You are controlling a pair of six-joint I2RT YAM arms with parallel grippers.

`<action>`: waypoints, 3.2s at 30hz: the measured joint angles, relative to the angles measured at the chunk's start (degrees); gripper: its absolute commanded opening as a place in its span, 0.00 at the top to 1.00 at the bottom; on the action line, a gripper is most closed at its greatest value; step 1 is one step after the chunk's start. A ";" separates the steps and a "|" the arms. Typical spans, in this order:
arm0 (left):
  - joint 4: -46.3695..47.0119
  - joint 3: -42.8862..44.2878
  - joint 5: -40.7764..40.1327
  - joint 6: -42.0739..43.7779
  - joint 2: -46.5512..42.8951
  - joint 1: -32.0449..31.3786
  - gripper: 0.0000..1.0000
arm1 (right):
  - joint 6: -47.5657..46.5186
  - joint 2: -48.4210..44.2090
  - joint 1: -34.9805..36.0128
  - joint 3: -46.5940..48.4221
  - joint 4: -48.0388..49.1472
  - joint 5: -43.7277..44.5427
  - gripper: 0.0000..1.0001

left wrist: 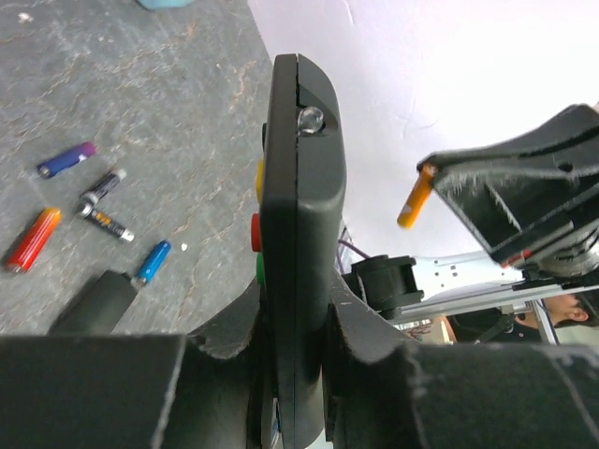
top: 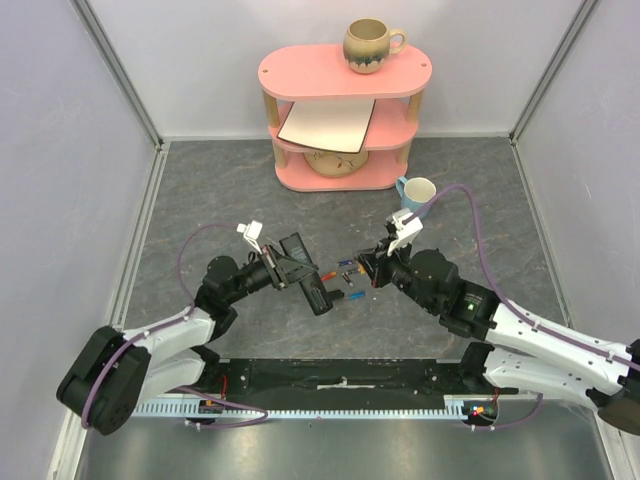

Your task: Load the batteries into the remote control

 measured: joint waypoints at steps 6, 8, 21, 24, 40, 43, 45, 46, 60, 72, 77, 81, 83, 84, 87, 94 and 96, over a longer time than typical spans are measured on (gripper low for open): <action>4.70 4.02 -1.55 -2.51 6.91 -1.75 0.98 | -1.09 2.36 5.53 -0.02 5.62 0.15 1.00; 5.90 4.74 -2.40 -3.87 8.39 -1.90 0.98 | -1.75 3.10 7.30 -0.02 7.63 0.52 1.00; 13.57 6.36 -5.46 -13.62 15.17 -2.60 0.98 | -6.38 9.86 14.43 -0.04 15.58 7.74 1.00; 14.71 6.36 -5.60 -14.88 15.67 -3.08 0.98 | -7.13 10.23 14.82 -0.04 17.22 9.46 1.00; 17.79 6.62 -5.95 -17.07 16.22 -3.85 0.98 | -8.31 12.26 15.39 -1.62 19.28 13.51 1.00; 17.77 6.67 -6.27 -17.07 16.22 -3.85 0.98 | -8.26 12.26 15.67 -1.77 19.21 13.60 1.00; 17.79 6.67 -6.47 -17.07 16.22 -3.85 0.98 | -8.26 12.26 15.85 -1.79 18.93 13.70 1.00; 17.77 6.67 -6.47 -17.07 16.22 -3.85 0.98 | -8.24 12.26 15.91 -1.79 18.84 13.79 1.00; 16.92 6.69 -6.64 -16.90 16.20 -3.93 0.98 | -5.11 15.56 16.48 3.02 10.32 15.63 0.99; 15.04 6.69 -6.86 -16.02 15.80 -3.89 0.98 | -0.57 16.15 16.70 3.91 7.43 18.56 0.76; 15.06 6.69 -6.99 -15.93 15.56 -3.89 0.98 | 0.37 16.11 16.74 4.31 6.19 19.45 0.70; 15.04 6.69 -7.04 -15.93 15.56 -3.89 0.98 | 0.63 16.11 17.07 4.52 5.46 19.45 0.66; 15.04 6.69 -7.06 -15.91 15.54 -3.89 0.98 | 0.81 16.13 17.07 4.68 5.20 19.34 0.66; 15.04 6.69 -7.08 -15.91 15.56 -3.89 0.98 | 0.83 16.13 17.07 4.79 5.01 19.23 0.66; 15.10 6.69 -7.10 -15.91 15.56 -3.89 0.98 | 0.83 16.13 17.07 5.16 4.35 19.04 0.69; 15.19 6.69 -7.08 -15.89 15.56 -3.89 0.98 | 0.81 16.61 17.07 5.79 3.69 18.80 0.82; 15.19 6.69 -7.10 -15.87 15.54 -3.89 0.98 | 0.79 16.63 17.07 5.81 3.67 18.78 0.83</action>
